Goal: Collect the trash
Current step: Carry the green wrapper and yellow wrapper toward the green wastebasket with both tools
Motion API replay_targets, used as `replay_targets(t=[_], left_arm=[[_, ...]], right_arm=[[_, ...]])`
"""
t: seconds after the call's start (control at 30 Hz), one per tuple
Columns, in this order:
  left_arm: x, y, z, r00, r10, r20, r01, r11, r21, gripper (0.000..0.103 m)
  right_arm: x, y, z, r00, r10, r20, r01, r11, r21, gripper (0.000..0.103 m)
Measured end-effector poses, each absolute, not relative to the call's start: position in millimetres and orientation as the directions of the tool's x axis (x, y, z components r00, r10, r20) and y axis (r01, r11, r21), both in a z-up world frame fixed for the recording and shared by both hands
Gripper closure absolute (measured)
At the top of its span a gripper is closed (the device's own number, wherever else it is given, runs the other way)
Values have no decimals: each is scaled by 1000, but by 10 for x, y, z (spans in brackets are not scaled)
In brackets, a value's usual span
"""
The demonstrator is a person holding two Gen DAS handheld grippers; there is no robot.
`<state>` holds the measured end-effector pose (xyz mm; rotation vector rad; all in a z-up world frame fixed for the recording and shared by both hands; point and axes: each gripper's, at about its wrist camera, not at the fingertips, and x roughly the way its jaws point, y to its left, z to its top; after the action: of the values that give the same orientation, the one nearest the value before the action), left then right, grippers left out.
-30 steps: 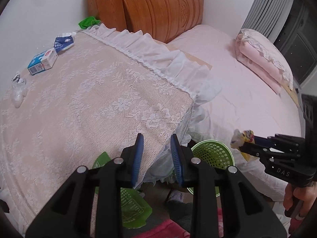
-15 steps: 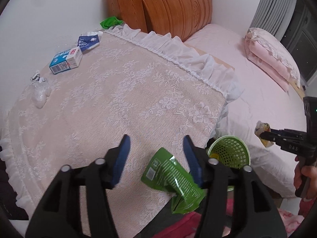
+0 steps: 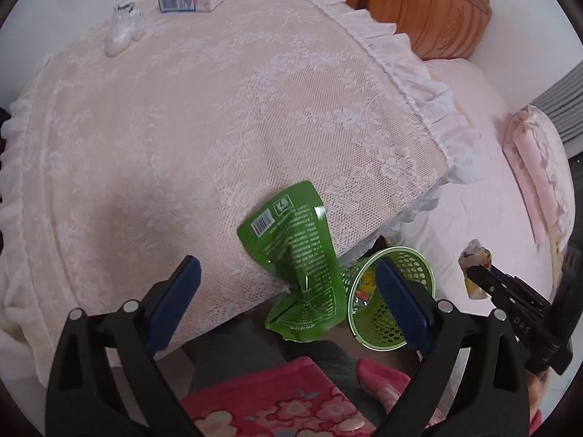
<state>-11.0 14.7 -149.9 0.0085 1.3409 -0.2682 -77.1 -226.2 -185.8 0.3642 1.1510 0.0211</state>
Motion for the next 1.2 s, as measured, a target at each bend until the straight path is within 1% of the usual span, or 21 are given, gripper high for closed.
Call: replay_targets(t=[0.07,0.13,0.2,0.23,0.27,0.3,0.4,0.43,0.5,0.6,0.73,0.8,0.9,1.0,1.1,1.2], left_arm=[[-106,98,-1609,208,-150,-967,152,981,-120,11],[-84,55,-1683,209,-125,-970,125,987,-101,14],[-76,32,-1752,189,-128,-974,109,988,-109,29],[-77,28,-1789,176,-128,-976,103,988,-111,34],[-81,30,-1819,165,-130,-978,96,989,-115,44],[-83,36,-1829,162,-128,-978,89,989,-114,50],[-83,62,-1788,181,-140,-973,90,988,-125,65],[-81,66,-1769,189,-140,-972,92,988,-124,66],[-87,52,-1713,204,-143,-968,110,986,-122,69],[-134,-52,-1577,231,-159,-960,177,977,-119,70],[-287,-439,-1378,261,-211,-942,350,930,-111,70],[-394,-690,-1349,248,-246,-937,449,886,-114,70],[-578,-1116,-1453,178,-285,-942,569,811,-138,70],[-734,-1506,-1656,99,-295,-950,657,737,-160,70],[-864,-1833,-1898,40,-271,-962,715,680,-162,70],[-978,-2061,-2108,-31,-249,-968,737,648,-190,70]], right_arm=[[-784,-2274,-1866,406,205,-890,159,944,290,74],[-811,-2310,-1874,400,208,-892,149,946,287,74],[-839,-2352,-1888,401,212,-891,145,946,290,74],[-855,-2373,-1896,402,214,-890,146,945,293,74],[-862,-2387,-1900,403,215,-889,147,944,295,74],[-873,-2405,-1896,408,215,-887,149,943,297,74],[-888,-2438,-1894,418,218,-882,150,941,304,74],[-889,-2452,-1891,422,219,-879,151,940,307,74],[-890,-2466,-1891,430,220,-875,155,937,312,74],[-896,-2510,-1884,439,219,-871,164,934,318,74],[-1002,-2624,-1841,462,197,-865,201,926,318,74],[-1120,-2712,-1831,468,171,-867,237,921,310,74],[-1289,-2846,-1821,465,133,-875,288,913,291,74],[-1552,-3032,-1852,449,90,-889,360,892,272,74],[-1770,-3170,-1916,426,66,-902,417,871,260,74],[-1944,-3282,-1985,407,55,-912,454,854,255,74]])
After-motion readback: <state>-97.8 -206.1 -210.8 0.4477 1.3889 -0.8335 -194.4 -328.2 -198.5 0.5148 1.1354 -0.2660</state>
